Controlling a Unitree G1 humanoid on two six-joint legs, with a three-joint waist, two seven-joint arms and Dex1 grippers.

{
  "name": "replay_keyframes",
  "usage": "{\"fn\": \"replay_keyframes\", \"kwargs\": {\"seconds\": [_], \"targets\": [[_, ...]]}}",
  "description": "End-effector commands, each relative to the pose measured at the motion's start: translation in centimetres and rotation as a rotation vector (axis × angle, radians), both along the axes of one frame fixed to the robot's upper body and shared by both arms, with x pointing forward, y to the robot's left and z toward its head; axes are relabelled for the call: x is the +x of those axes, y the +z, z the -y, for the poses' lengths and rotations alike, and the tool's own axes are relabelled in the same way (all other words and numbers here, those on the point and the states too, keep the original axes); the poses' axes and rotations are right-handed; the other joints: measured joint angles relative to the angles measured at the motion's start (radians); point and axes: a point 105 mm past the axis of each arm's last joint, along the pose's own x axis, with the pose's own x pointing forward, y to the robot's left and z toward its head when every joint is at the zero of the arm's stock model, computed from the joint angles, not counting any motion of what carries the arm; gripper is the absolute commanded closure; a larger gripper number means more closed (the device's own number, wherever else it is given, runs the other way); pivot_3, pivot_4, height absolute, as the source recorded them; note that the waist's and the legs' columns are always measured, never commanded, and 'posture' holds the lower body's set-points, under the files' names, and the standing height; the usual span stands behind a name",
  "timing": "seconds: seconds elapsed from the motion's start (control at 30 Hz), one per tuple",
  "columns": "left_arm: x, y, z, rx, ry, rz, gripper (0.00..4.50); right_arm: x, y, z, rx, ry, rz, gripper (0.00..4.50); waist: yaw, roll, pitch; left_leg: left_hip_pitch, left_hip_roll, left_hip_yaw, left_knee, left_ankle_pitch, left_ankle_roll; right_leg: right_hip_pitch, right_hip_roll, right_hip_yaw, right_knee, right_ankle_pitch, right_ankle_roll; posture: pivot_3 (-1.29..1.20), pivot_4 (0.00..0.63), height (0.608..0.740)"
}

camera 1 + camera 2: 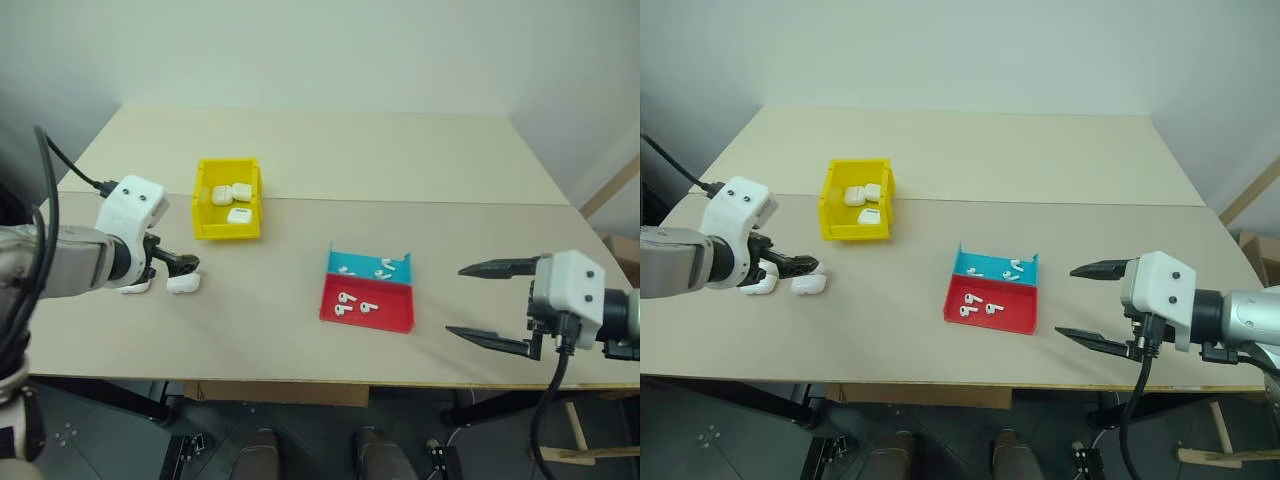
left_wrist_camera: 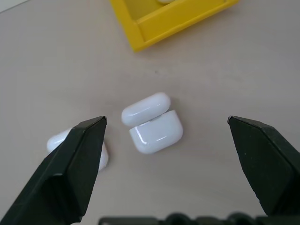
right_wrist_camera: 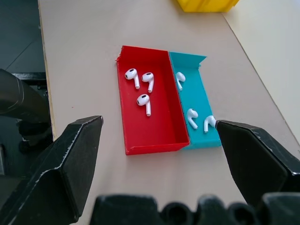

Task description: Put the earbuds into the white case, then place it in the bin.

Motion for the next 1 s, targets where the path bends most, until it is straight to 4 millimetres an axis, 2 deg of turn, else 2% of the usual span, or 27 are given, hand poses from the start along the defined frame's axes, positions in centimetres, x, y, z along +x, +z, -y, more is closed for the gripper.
{"fn": "replay_keyframes", "kwargs": {"seconds": [0.03,0.17,0.37,0.6,0.7,1.0], "targets": [[0.3,0.5,-0.9,-0.033,0.078,-0.033,0.00,-0.5,0.1,-0.6,0.004,0.016,0.011,0.03,0.005,0.000,0.000,0.000,0.000,0.000,0.000,0.000,0.000,0.000,0.000,0.000,0.000,0.000,0.000,0.00,0.150,0.740],[0.7,0.3,-1.6,-0.051,0.154,-0.080,0.00,-0.7,-0.2,-0.5,-0.003,0.005,-0.001,0.03,0.008,0.000,0.000,0.000,0.000,0.000,0.000,0.000,0.000,0.000,0.000,0.000,0.000,0.000,0.000,0.00,0.150,0.740],[1.6,-0.6,-1.3,-0.095,0.213,-0.161,0.00,-0.8,-0.3,-0.4,-0.002,-0.006,-0.010,0.03,0.009,0.000,0.000,0.000,-0.001,0.000,0.000,0.000,0.000,0.000,0.000,0.000,0.000,0.000,0.000,0.00,0.150,0.740],[1.4,-2.8,-0.9,-0.133,0.283,-0.252,0.00,-1.3,-0.8,-0.2,-0.007,-0.035,-0.028,0.03,0.009,-0.001,0.000,-0.001,-0.001,0.000,0.000,0.000,-0.001,-0.001,-0.001,0.000,0.000,0.001,-0.001,0.00,0.150,0.740],[1.7,-3.7,-0.6,-0.139,0.317,-0.271,0.00,-1.3,-0.9,-0.3,-0.001,-0.040,-0.033,0.03,0.010,-0.001,0.000,-0.001,-0.001,0.000,0.000,0.001,-0.002,-0.001,-0.001,0.000,0.001,0.001,-0.001,0.00,0.150,0.740],[3.0,-4.6,-0.1,-0.096,0.369,-0.278,0.00,-1.3,-1.1,-0.4,-0.002,-0.051,-0.045,0.03,0.012,-0.001,-0.001,-0.001,-0.002,0.000,0.000,0.002,-0.003,0.000,-0.001,-0.001,0.000,0.001,-0.001,0.00,0.150,0.740]]}}
